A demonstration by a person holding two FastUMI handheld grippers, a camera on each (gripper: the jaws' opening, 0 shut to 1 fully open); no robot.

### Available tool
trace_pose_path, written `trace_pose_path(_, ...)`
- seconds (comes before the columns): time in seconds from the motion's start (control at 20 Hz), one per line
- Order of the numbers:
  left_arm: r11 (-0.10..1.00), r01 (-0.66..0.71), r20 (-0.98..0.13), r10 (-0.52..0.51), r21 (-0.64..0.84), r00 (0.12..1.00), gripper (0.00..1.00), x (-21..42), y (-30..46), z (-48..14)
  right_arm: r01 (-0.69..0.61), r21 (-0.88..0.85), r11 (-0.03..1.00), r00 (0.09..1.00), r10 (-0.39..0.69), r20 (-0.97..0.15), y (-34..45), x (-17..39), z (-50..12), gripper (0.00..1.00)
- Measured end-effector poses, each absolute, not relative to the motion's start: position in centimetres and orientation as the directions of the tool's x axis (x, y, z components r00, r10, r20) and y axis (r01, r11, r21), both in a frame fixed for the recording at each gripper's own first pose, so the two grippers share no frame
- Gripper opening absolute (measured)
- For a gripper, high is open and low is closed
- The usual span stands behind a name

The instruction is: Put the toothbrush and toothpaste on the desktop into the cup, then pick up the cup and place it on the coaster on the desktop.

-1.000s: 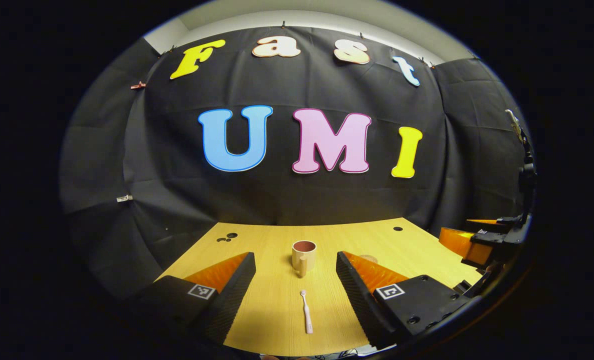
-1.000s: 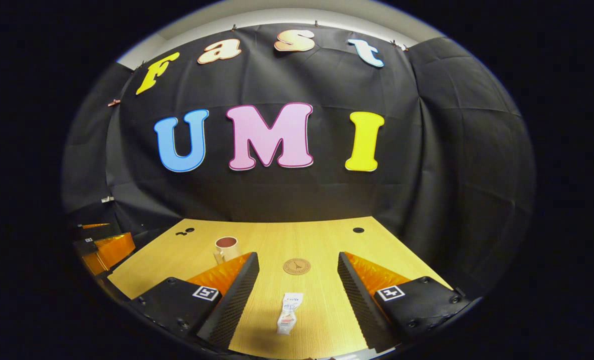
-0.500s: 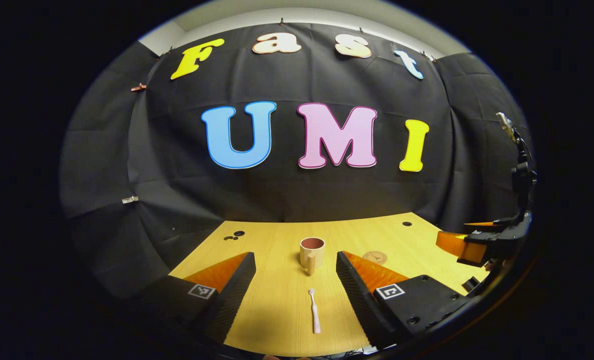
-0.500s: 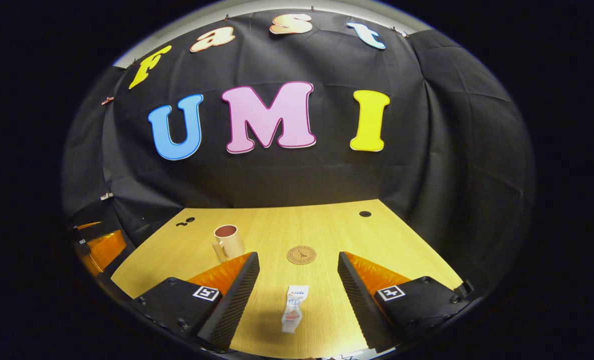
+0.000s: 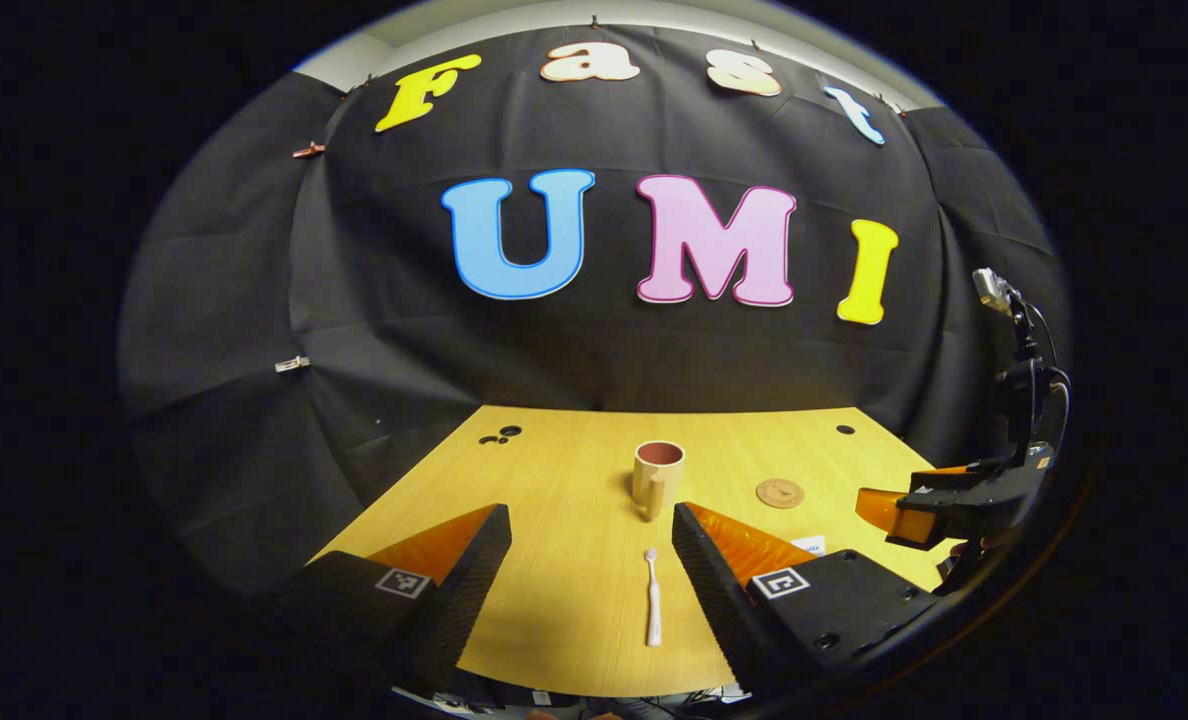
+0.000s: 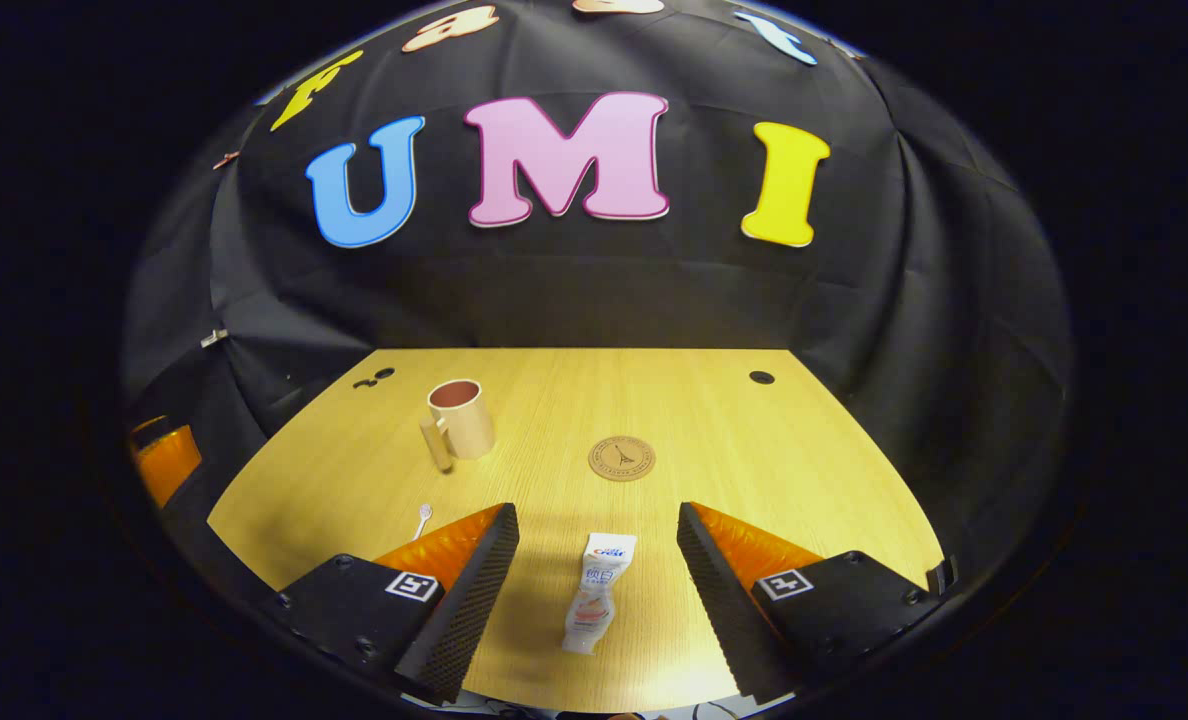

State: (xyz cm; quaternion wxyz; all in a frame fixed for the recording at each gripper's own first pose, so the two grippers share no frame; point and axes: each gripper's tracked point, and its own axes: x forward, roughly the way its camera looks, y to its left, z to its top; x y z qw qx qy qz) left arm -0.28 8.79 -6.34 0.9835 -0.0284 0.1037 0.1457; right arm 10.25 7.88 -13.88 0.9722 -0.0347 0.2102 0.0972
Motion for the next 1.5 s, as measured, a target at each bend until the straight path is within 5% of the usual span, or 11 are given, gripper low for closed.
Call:
trace_pose_path(0.75, 0.896, -0.444, -0.376, 0.414, 0.006, 0.829, 1.00, -2.4, 10.9, -10.8, -0.199, -0.039, 0.979, 0.651, 0.102, -0.752, 6.8, 12.2, -28.3, 0.98)
trace_pose_path(1.3, 0.896, -0.443, -0.385, 0.418, 0.027, 0.823, 1.00, -1.6, 10.7, -11.1, -0.199, -0.022, 0.980, 0.575, 0.098, -0.812, 7.5, 12.4, -31.4, 0.97)
trace_pose_path(1.4, 0.897, -0.441, -0.390, 0.416, 0.025, 0.822, 1.00, -1.5, 10.8, -11.2, -0.199, -0.024, 0.980, 0.572, 0.096, -0.814, 7.7, 12.4, -31.4, 0.91)
trace_pose_path(1.5, 0.899, -0.438, -0.390, 0.411, 0.024, 0.824, 0.99, -1.4, 10.7, -11.3, -0.185, -0.021, 0.983, 0.560, 0.087, -0.824, 7.7, 12.4, -31.5, 0.69)
